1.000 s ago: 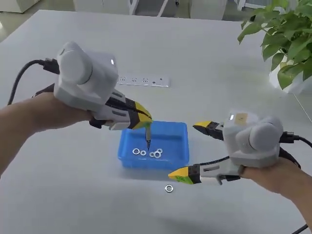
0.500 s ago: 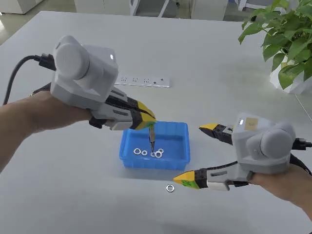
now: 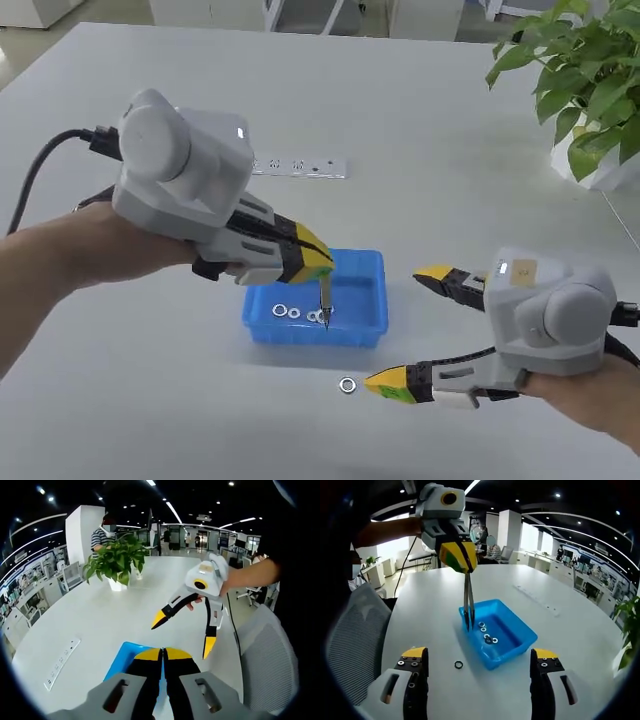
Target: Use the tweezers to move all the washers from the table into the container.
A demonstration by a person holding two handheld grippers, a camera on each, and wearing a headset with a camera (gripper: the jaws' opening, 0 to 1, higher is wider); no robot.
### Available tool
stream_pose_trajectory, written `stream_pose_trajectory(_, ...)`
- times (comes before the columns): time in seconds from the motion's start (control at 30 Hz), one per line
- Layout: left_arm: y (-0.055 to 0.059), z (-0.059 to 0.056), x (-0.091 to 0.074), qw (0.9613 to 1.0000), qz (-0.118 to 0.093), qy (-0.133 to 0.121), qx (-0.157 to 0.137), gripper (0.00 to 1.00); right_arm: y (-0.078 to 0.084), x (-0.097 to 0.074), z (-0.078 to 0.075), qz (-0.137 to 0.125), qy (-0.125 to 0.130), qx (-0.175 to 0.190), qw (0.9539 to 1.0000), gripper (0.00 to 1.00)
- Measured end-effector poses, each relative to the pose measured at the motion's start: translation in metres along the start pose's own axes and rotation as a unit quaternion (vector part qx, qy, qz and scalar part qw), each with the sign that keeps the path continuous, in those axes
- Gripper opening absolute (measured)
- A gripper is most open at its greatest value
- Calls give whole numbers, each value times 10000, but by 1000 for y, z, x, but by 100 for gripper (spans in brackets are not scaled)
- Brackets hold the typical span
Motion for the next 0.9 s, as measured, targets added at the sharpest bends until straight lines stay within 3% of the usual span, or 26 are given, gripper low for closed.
stream_pose_trajectory(0.27,2,-12,10,9993,-188,304,61,5,7,-2,8,65,-50,18,10000,83)
stream_pose_trajectory(0.9,20,-29,34,9978,-209,627,51,5,22,-6,19,162,-83,127,9998,79)
Point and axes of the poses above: the centre of the closed fingertips' face, and the gripper's own axes: x roughly forward along the fingers, z roughly to its left, y roughly out of its underside, the point moved 7 cm from there along -x, roughly backward along the fingers, and after that the axes turned 2 degrees about y, right-handed, at the moved point
